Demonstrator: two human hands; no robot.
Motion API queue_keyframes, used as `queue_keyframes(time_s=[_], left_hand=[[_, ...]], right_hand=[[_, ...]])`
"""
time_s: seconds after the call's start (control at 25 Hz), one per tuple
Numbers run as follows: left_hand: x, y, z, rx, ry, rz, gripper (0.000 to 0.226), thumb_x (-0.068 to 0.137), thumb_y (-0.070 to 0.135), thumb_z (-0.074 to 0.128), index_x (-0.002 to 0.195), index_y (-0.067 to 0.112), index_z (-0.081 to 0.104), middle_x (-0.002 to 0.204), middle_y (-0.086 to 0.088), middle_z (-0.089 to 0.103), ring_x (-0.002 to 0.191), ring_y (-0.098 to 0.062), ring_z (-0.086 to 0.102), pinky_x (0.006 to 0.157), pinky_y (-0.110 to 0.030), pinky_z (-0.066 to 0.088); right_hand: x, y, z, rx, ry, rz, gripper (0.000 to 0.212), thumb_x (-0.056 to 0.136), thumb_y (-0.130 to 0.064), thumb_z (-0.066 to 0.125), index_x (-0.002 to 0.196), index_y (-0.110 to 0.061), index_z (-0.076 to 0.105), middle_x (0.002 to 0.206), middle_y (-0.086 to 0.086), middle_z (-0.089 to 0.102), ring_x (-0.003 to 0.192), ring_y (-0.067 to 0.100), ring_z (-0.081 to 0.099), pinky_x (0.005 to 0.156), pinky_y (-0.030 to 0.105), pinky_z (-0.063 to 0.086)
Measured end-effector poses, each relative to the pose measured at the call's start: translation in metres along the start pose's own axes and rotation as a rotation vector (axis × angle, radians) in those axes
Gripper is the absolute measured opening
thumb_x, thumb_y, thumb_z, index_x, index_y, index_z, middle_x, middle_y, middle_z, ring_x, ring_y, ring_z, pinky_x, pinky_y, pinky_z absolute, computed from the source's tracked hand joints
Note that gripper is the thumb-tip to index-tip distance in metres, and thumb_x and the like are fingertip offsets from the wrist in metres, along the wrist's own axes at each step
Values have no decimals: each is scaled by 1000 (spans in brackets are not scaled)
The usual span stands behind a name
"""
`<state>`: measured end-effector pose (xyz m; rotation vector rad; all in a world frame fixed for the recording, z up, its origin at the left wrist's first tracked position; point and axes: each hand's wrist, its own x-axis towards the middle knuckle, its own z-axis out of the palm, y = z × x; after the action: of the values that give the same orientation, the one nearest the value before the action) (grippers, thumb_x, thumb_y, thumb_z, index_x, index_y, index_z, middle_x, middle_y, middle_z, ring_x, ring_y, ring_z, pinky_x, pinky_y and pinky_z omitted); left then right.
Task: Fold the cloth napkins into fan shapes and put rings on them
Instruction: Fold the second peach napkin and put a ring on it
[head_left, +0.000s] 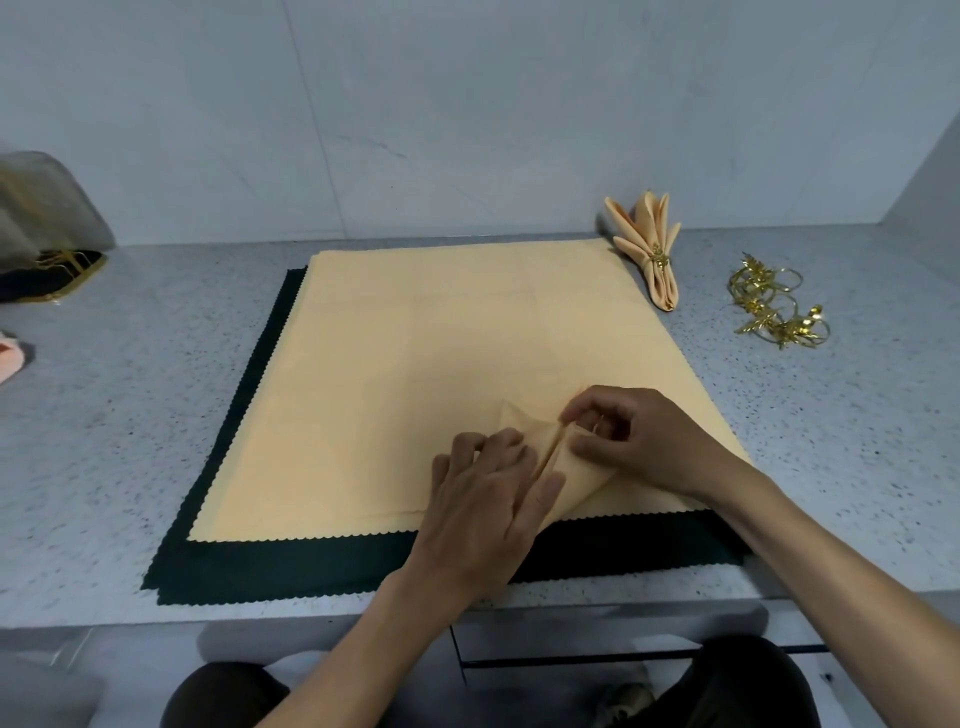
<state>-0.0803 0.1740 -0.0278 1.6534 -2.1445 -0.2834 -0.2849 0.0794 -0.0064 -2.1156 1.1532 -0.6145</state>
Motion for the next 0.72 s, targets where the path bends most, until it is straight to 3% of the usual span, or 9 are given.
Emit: queue_keyframes(time_s=[0.2,0.32,0.52,0.6,0.72], left_hand=[[3,-5,4,49,1,31,48,98,50,33,126,20,58,141,9,44,120,-13,29,95,-30,28],[3,-4,6,44,45,68,38,100,42,39,120,18,60,125,7,47,107,-13,34,90,-30,36],[5,2,2,-54,28,87,35,102,31,44,134,22,56,104,6,47,91,-11,40,79,-25,39],[9,2,-4,-83,-2,117,31,102,30,46,129,26,61,99,6,50,87,-11,44,74,-24,37],[16,-4,-12,-142,-114,125,30,102,31,48,125,28,67,97,6,53,87,-11,50,75,-25,40]], right_hand=[[4,3,11,112,110,47,19,79,-15,80,89,-27,68,80,-8,65,61,4,45,58,16,37],[6,5,15,90,167,41,16,81,-16,78,85,-27,67,79,-12,65,62,6,45,60,17,37],[4,2,23,-40,204,23,12,81,-18,77,77,-26,68,73,-12,61,64,5,50,63,24,39],[6,2,25,-81,224,26,8,82,-20,76,78,-23,71,78,-10,60,72,7,53,67,29,42],[-10,0,35,-373,423,-17,13,91,-29,68,81,-21,69,81,-9,57,76,13,51,67,29,39]])
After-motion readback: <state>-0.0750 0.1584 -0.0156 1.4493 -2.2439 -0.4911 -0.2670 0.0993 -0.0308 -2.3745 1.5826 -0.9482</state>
